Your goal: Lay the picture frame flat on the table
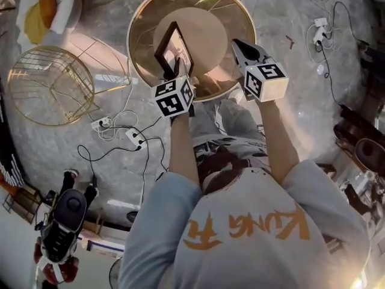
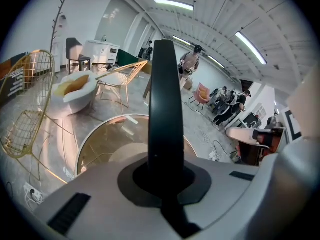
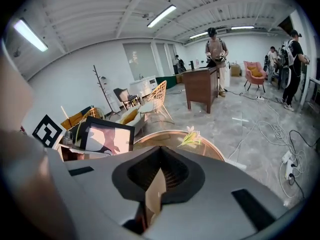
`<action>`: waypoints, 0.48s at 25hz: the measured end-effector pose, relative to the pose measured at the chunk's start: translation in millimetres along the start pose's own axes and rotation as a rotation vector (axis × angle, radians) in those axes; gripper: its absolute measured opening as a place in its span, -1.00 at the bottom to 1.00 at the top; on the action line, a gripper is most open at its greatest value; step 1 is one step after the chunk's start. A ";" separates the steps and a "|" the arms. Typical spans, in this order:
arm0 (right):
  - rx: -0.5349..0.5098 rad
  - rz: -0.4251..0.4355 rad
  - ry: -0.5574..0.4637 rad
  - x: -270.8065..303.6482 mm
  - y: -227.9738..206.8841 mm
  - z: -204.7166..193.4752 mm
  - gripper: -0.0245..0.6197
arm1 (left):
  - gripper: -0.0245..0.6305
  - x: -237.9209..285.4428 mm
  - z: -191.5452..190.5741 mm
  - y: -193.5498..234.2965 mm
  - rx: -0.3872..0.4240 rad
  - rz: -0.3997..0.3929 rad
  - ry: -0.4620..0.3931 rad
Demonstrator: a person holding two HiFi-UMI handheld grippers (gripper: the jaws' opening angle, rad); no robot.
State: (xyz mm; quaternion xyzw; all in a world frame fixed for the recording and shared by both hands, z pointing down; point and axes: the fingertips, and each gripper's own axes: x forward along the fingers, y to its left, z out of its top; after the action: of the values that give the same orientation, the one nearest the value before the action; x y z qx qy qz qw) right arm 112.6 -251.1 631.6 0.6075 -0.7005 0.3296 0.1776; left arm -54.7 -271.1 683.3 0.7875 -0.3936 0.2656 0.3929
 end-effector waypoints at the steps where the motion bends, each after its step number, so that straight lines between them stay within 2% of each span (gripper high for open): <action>1: 0.006 -0.004 0.011 5.1 -2.4 -4.6 -0.93 | -0.85 7.0 -2.0 2.3 0.002 -0.005 0.012; 12: 0.092 -0.026 0.110 58.6 -31.3 -53.6 -0.93 | -0.85 93.6 -21.7 22.3 0.033 -0.085 0.128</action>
State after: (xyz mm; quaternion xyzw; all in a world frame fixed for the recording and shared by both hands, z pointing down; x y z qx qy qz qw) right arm 123.1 -259.2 715.9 0.6051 -0.6658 0.3920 0.1922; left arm -24.2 -300.1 772.6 0.7914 -0.3295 0.3049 0.4150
